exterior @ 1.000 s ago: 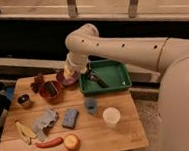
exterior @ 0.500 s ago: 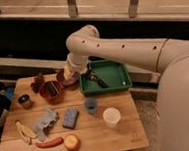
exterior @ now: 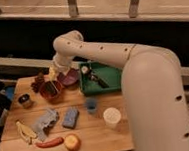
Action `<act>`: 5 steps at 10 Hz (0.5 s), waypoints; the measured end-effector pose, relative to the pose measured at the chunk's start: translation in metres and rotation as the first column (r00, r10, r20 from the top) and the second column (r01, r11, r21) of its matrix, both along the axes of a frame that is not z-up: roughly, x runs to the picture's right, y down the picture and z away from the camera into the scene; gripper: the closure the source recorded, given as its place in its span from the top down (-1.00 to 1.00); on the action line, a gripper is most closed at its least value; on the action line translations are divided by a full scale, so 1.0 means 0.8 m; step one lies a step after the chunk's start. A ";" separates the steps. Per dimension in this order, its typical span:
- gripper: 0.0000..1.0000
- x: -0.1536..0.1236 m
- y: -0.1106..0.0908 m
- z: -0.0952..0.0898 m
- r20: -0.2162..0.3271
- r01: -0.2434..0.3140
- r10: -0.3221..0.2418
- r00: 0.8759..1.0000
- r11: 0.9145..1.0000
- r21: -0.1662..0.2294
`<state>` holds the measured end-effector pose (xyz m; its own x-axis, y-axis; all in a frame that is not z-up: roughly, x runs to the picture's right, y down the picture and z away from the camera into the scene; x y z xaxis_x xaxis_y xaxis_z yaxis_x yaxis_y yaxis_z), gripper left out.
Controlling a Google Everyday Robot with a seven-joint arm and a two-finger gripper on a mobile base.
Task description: Wipe red bowl with eraser
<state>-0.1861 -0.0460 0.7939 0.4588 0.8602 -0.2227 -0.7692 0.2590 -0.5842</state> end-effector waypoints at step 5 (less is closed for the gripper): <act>0.20 -0.063 0.019 0.015 0.066 0.077 -0.076 0.995 0.997 -0.003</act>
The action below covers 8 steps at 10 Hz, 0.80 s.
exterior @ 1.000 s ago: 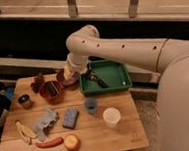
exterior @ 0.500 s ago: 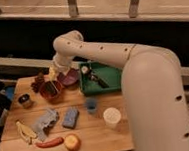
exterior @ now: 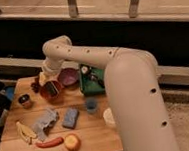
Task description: Wipe red bowl with eraser
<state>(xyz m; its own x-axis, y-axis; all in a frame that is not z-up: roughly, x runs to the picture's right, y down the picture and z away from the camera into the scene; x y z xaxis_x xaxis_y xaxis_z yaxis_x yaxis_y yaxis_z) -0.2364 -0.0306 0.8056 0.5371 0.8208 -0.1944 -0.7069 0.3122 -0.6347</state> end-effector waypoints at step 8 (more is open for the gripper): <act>0.20 0.015 0.038 0.029 -0.005 -0.080 0.080 0.997 0.995 -0.061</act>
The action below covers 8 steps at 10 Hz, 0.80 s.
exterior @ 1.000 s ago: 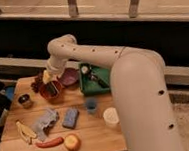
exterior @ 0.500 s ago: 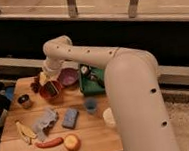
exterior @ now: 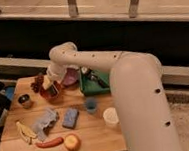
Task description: Wipe red bowl with eraser
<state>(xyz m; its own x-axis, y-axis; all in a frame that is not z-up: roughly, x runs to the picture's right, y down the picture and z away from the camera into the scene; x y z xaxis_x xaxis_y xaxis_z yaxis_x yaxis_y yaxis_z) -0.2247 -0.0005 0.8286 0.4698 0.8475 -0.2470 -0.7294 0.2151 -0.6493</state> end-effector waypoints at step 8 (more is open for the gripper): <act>0.20 -0.006 0.003 0.051 -0.029 0.008 -0.010 1.000 0.999 -0.046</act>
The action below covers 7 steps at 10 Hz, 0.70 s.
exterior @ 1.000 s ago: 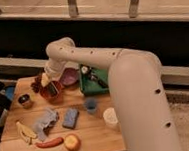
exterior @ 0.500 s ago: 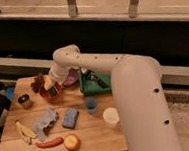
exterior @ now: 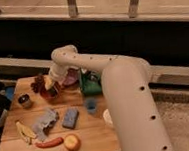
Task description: Wipe red bowl with eraser
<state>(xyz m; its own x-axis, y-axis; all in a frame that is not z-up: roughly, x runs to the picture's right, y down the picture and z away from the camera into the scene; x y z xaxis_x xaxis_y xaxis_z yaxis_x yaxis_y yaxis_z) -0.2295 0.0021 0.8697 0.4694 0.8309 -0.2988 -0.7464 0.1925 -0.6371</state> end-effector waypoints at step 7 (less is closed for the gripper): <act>0.20 -0.038 0.018 0.023 0.020 0.049 -0.048 0.999 0.998 -0.043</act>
